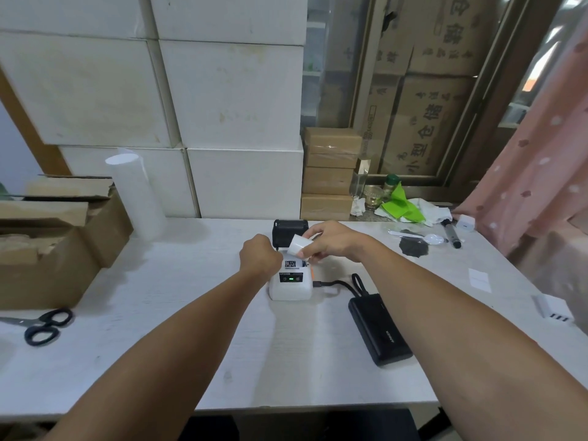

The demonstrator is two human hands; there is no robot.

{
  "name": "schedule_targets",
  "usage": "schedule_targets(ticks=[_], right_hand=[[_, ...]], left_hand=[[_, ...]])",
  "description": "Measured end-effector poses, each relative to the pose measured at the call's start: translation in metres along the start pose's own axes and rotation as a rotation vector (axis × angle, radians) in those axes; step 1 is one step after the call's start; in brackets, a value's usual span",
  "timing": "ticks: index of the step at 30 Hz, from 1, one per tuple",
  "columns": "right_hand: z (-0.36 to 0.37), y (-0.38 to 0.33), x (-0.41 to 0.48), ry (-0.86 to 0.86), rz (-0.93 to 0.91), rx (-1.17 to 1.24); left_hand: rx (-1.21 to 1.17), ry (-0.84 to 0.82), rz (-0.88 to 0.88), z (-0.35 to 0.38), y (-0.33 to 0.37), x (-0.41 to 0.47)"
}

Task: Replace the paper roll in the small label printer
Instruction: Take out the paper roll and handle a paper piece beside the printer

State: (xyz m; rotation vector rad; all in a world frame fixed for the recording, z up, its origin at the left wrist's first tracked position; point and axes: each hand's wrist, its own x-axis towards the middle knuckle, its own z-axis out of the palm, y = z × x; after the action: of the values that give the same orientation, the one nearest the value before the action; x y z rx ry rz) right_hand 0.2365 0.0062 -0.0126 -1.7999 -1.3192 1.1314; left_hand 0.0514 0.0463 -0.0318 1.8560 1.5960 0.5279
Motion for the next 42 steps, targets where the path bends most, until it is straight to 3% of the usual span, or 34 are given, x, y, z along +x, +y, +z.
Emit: schedule_targets(ticks=[11,26,35,42], right_hand=[[0.017,-0.01,0.016,-0.129,0.037,-0.415],[0.019,-0.019,-0.001,-0.243,0.129,-0.46],[0.022,0.002,-0.006,-0.031,-0.048,-0.385],[0.027,0.0,-0.007,0.071,-0.118,-0.378]], left_hand=[[-0.187,-0.011,-0.135,-0.002,-0.004,0.001],[-0.357,-0.069,-0.211,-0.006,-0.012,0.004],[-0.407,-0.08,-0.22,-0.004,-0.017,0.002],[-0.437,-0.089,-0.083,-0.017,-0.023,0.011]])
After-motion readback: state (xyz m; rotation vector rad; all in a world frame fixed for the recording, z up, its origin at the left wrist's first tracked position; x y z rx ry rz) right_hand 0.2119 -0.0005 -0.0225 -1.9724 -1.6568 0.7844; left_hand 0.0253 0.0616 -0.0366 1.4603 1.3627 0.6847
